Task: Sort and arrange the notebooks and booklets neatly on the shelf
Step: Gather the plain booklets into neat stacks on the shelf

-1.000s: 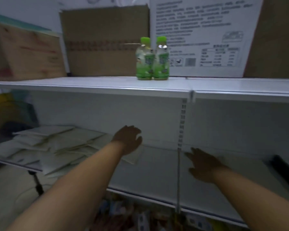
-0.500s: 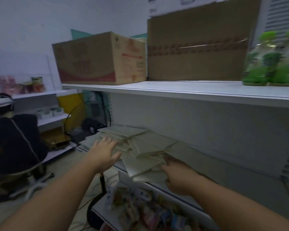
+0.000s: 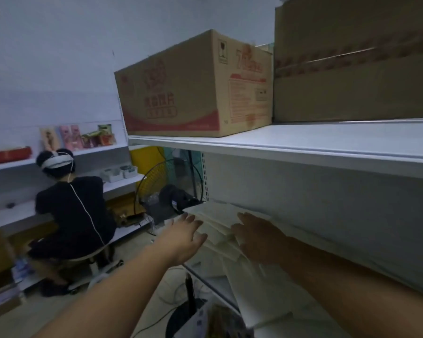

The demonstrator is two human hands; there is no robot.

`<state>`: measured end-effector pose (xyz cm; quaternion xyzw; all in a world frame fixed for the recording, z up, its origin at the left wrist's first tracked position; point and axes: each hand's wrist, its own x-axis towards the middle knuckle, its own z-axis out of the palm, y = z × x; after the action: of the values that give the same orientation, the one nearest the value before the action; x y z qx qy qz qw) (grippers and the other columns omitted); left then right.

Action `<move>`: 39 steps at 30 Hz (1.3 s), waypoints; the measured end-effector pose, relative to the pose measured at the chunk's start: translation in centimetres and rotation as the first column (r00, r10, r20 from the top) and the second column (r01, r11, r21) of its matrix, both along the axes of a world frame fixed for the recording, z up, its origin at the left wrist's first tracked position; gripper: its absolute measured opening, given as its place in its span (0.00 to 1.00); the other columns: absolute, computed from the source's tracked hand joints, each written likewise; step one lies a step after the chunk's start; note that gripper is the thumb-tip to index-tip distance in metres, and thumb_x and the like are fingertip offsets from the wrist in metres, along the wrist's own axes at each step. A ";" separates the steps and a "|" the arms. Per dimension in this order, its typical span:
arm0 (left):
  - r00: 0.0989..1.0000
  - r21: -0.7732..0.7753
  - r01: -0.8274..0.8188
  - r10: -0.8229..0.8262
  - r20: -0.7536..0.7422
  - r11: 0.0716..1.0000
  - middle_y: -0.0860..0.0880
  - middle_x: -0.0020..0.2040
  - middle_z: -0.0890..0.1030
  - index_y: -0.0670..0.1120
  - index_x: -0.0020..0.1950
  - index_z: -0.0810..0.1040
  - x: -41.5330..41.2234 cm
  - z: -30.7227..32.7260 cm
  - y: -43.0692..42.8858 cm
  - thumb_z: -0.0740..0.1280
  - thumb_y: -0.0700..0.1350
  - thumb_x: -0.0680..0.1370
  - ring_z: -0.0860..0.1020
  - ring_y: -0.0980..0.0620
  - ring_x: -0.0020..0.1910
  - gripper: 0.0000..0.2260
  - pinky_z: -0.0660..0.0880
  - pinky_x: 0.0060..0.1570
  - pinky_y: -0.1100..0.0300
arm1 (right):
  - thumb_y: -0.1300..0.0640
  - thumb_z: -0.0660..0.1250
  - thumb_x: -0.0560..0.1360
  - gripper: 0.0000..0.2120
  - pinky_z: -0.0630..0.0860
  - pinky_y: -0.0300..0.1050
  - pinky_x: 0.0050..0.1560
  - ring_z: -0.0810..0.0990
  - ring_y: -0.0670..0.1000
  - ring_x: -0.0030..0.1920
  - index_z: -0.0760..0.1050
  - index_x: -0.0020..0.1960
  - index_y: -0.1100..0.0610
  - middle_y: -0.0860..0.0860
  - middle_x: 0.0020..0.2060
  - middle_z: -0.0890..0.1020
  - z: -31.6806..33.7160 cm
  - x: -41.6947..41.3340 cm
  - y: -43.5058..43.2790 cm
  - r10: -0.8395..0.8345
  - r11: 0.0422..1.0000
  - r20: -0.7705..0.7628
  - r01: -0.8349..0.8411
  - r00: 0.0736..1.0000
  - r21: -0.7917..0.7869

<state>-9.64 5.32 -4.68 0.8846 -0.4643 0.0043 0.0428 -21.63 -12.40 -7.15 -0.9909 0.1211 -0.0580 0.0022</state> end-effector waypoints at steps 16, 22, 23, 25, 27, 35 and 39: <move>0.178 -0.228 -0.324 -0.177 -0.968 0.918 0.41 0.56 0.81 0.40 0.65 0.72 10.8 -0.9 -6.2 0.59 0.52 0.81 0.82 0.45 0.51 0.19 0.78 0.53 0.53 | 0.54 0.61 0.67 0.14 0.72 0.34 0.26 0.81 0.47 0.28 0.84 0.43 0.50 0.48 0.30 0.84 -2.4 5.7 -3.2 -0.170 0.967 0.464 0.239 0.869 -0.093; -0.340 -0.228 -0.440 -0.397 -0.852 0.868 0.39 0.64 0.73 0.54 0.67 0.64 13.7 -2.7 -8.3 0.64 0.53 0.78 0.77 0.37 0.58 0.19 0.76 0.53 0.47 | 0.53 0.59 0.68 0.18 0.78 0.39 0.30 0.84 0.48 0.35 0.83 0.51 0.53 0.49 0.38 0.86 -2.0 7.9 0.4 -0.195 0.959 0.596 0.279 0.779 -0.051; -0.378 -0.241 -0.460 -0.434 -0.818 0.854 0.40 0.62 0.75 0.49 0.65 0.67 13.6 -2.8 -8.7 0.64 0.50 0.79 0.77 0.38 0.58 0.16 0.77 0.52 0.46 | 0.55 0.58 0.70 0.17 0.79 0.39 0.34 0.84 0.47 0.38 0.83 0.52 0.53 0.49 0.42 0.86 -2.1 8.6 1.6 -0.139 0.973 0.607 0.223 0.782 -0.064; -0.362 -0.327 -0.505 -0.540 -0.760 0.799 0.39 0.56 0.80 0.40 0.64 0.71 13.7 -3.6 -9.4 0.60 0.41 0.80 0.80 0.40 0.52 0.13 0.81 0.46 0.49 | 0.55 0.57 0.75 0.16 0.77 0.36 0.44 0.83 0.43 0.44 0.82 0.54 0.52 0.47 0.49 0.85 -2.3 9.5 3.7 -0.043 0.986 0.569 0.126 0.821 -0.107; -0.307 -0.398 -0.520 -0.600 -0.739 0.756 0.38 0.50 0.82 0.38 0.61 0.74 13.7 -4.5 -9.2 0.59 0.34 0.77 0.82 0.41 0.45 0.13 0.81 0.43 0.50 | 0.54 0.60 0.74 0.15 0.72 0.31 0.52 0.80 0.41 0.52 0.81 0.56 0.49 0.45 0.56 0.82 -3.0 9.0 4.8 -0.032 0.990 0.449 0.089 0.893 -0.105; -0.395 -0.390 -0.212 -0.443 -0.805 0.896 0.40 0.49 0.85 0.42 0.57 0.78 15.6 -4.9 -8.7 0.67 0.34 0.71 0.84 0.41 0.44 0.15 0.78 0.48 0.45 | 0.51 0.59 0.71 0.19 0.77 0.45 0.54 0.80 0.54 0.58 0.77 0.59 0.51 0.54 0.59 0.80 -4.1 0.8 0.7 -0.717 0.672 0.409 0.715 0.565 0.190; -0.391 -0.321 -0.163 -0.360 -0.847 0.933 0.39 0.53 0.83 0.42 0.62 0.76 15.3 -5.4 -9.0 0.69 0.35 0.69 0.81 0.37 0.51 0.21 0.76 0.53 0.42 | 0.49 0.60 0.78 0.19 0.67 0.42 0.63 0.73 0.52 0.65 0.71 0.68 0.54 0.51 0.66 0.75 -4.2 0.3 -0.5 -0.864 0.503 0.095 0.838 0.494 0.212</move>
<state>5.67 -3.70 -10.12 0.4214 -0.2916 -0.6616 0.5474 -21.33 -12.94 -11.39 -0.7884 0.5975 -0.1365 0.0530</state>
